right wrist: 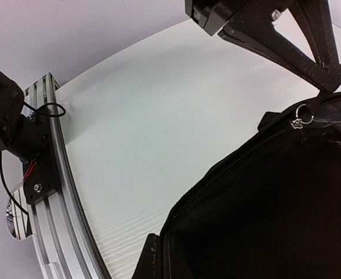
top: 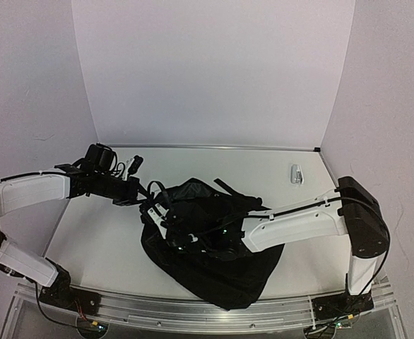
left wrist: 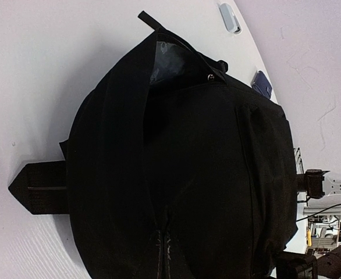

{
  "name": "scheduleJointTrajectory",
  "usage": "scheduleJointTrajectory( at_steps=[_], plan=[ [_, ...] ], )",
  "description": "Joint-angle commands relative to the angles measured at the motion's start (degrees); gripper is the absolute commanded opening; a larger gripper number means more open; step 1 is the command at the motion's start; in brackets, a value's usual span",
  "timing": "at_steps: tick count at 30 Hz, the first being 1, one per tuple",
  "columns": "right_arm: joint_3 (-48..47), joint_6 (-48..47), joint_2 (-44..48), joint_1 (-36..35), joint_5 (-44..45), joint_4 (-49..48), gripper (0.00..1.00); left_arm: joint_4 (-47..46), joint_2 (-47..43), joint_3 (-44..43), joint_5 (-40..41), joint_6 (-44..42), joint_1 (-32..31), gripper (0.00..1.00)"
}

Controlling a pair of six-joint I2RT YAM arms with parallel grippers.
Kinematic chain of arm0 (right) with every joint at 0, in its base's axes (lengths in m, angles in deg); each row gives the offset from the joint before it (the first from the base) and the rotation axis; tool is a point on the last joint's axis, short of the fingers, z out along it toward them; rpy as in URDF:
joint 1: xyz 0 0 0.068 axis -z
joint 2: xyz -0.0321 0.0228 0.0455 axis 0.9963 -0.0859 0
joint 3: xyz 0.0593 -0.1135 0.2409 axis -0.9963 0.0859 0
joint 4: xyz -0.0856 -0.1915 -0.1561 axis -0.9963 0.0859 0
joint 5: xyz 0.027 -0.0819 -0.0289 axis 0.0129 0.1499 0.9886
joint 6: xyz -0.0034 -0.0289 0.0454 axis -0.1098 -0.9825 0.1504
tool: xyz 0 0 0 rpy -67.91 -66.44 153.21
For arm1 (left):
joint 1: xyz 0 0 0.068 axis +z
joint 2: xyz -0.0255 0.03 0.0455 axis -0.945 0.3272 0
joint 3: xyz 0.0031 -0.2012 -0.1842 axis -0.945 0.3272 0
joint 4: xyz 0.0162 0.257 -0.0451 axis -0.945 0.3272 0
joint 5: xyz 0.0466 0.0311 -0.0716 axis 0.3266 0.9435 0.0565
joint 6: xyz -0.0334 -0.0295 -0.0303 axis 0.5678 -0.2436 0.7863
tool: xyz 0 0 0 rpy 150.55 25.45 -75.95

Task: Pack the student bag
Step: Zip the student bag at the center of the board.

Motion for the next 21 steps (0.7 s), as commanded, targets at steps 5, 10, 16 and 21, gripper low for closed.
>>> scheduleJointTrajectory(
  at_steps=[5, 10, 16, 21],
  plan=[
    [-1.0, 4.3, 2.0, -5.4, -9.2, -1.0, 0.05, -5.1, -0.6, -5.4, 5.2, -3.7, 1.0, 0.0],
    [0.1, 7.8, 5.4, -4.9, 2.4, -0.8, 0.43, -5.6, -3.2, -2.0, -1.0, -2.9, 1.0, 0.0],
    [4.0, 9.8, 11.8, 0.3, 5.9, -0.9, 0.61, -7.4, -8.0, 3.0, -4.7, -0.3, 0.9, 0.0],
    [6.9, 10.5, 14.1, 5.0, 7.3, -1.0, 0.65, -10.8, -10.3, 6.5, -11.0, 3.5, 0.9, 0.03]
  ],
)
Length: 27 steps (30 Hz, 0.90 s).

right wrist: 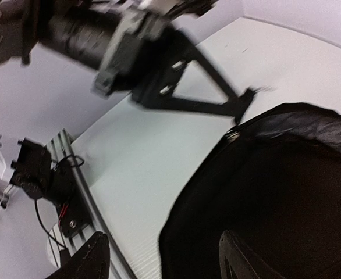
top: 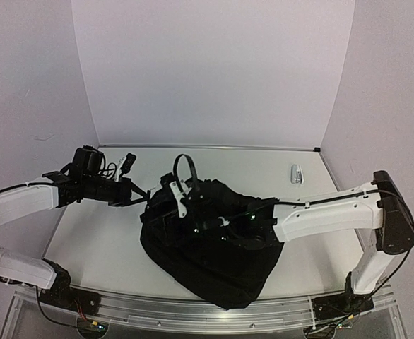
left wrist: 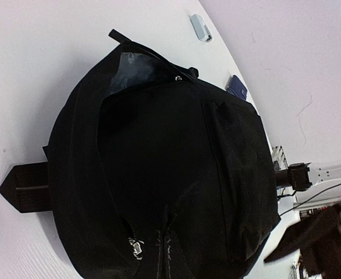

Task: Pack the student bag
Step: Zip the student bag at the center of the board.

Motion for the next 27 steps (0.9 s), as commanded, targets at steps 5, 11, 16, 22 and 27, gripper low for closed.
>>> scheduleJointTrajectory(
  at_steps=[5, 11, 16, 22, 27],
  plan=[
    [2.5, 0.5, 2.8, 6.3, -1.8, -4.3, 0.71, -6.1, -1.6, 2.4, -9.6, 4.5, 0.2, 0.18],
    [0.5, 3.2, -1.8, 8.8, -10.3, -7.3, 0.73, -2.9, -8.0, 2.0, -0.9, 7.2, 0.2, 0.56],
    [-3.6, 4.4, -8.0, 9.2, -14.4, -7.4, 0.72, 7.4, -10.7, 0.2, 12.1, 11.6, 0.3, 0.61],
    [-6.2, 9.5, -13.0, 12.7, -18.1, -8.7, 0.69, 9.1, -11.9, 3.6, 12.8, 18.5, 0.3, 0.62],
    [-9.9, 13.4, -17.5, 14.6, -23.7, -9.2, 0.7, 4.8, -12.1, 7.3, 9.5, 22.2, 0.3, 0.67]
  ],
)
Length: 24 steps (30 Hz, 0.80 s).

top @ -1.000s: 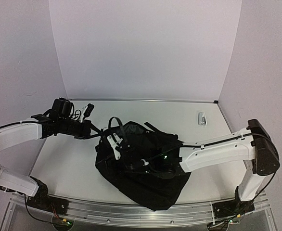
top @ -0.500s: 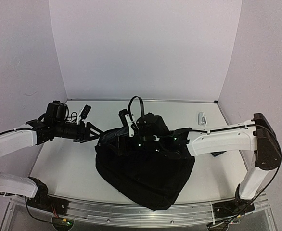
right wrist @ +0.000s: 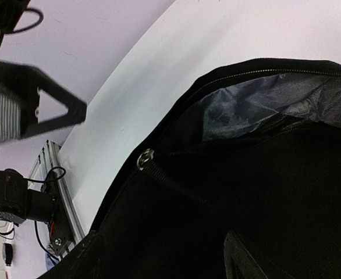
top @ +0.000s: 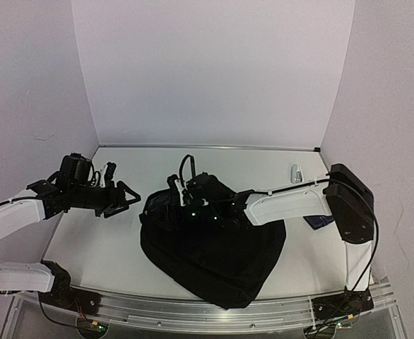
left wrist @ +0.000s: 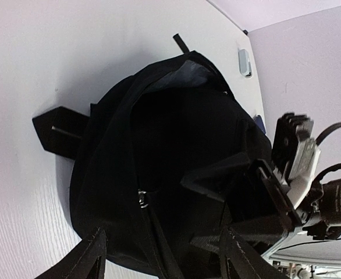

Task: Pack the student bag
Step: Zip the student bag at the center of the board.

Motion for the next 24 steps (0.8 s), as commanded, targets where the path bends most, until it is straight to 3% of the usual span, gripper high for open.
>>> scheduleJointTrajectory(
  at_steps=[1, 6, 14, 16, 24],
  plan=[
    [-5.7, 5.1, -3.8, 1.7, -6.5, -3.2, 0.7, -3.4, -0.3, 2.7, -2.2, 4.9, 0.2, 0.68],
    [-7.9, 7.4, -7.3, 2.1, -10.0, -3.3, 0.65, -5.2, 3.0, 3.1, -5.1, 5.0, 0.2, 0.66],
    [-9.4, 8.2, -8.7, 2.2, -14.4, -4.9, 0.58, -9.3, 7.8, 3.9, -9.7, 5.5, 0.2, 0.45],
    [-9.5, 8.8, -8.9, 2.4, -15.0, -5.5, 0.55, -9.6, 8.6, 4.0, -10.0, 5.7, 0.2, 0.44],
    [-8.9, 10.8, -9.6, 2.7, -16.1, -8.3, 0.33, -11.6, 9.8, 5.2, -10.9, 6.9, 0.2, 0.31]
  ],
)
